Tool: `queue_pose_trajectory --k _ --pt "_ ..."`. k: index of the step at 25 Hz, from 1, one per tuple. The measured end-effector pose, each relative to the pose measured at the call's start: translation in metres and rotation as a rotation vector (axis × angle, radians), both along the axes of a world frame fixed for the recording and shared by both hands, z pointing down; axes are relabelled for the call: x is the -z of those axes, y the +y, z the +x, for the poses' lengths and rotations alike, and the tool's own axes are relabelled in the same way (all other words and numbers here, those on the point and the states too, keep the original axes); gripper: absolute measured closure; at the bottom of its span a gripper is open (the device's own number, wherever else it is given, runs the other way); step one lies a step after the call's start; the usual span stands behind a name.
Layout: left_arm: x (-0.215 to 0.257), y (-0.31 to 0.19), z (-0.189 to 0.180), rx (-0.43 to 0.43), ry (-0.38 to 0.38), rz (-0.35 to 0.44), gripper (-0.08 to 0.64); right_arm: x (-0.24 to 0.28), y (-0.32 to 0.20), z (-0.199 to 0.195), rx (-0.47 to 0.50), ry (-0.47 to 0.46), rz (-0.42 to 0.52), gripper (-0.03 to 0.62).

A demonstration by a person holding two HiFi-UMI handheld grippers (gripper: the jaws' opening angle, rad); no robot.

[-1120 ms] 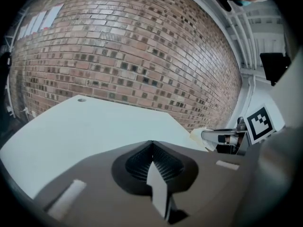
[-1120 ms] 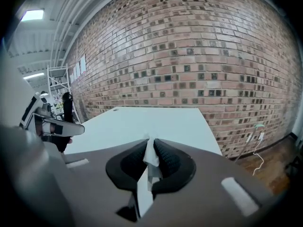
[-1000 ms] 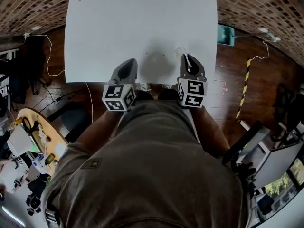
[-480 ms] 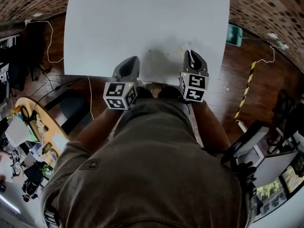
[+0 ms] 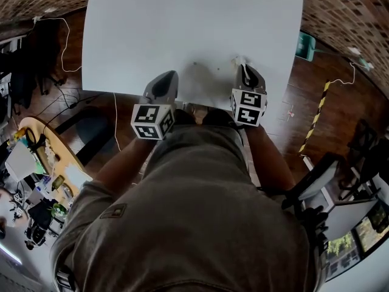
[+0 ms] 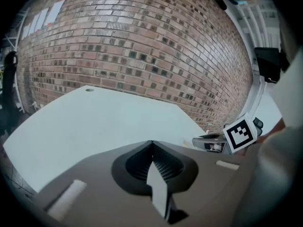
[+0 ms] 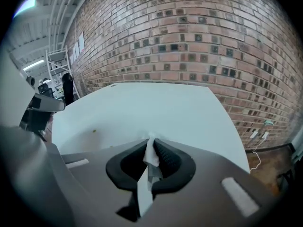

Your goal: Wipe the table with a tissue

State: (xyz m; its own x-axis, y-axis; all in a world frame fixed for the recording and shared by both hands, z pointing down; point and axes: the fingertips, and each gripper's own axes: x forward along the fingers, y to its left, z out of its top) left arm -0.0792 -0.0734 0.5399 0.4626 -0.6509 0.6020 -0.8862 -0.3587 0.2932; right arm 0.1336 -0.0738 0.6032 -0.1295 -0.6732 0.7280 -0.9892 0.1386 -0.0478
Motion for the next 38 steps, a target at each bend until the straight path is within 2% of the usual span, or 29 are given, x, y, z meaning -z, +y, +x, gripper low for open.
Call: queue_pose_trajectory --k 17,28,38 --pt "0.008 0.005 -0.026 0.037 0.011 0.022 0.558 -0.003 0.006 -0.036 0.082 0.006 -0.031 0.558" --pt "0.016 0.014 -0.043 0.059 0.008 0.042 0.558 -0.001 0.014 -0.072 0.145 -0.019 -0.036 0.559" --pt "0.021 0.02 -0.033 0.038 0.003 0.064 0.558 -0.001 0.033 -0.081 0.196 -0.032 -0.053 0.559"
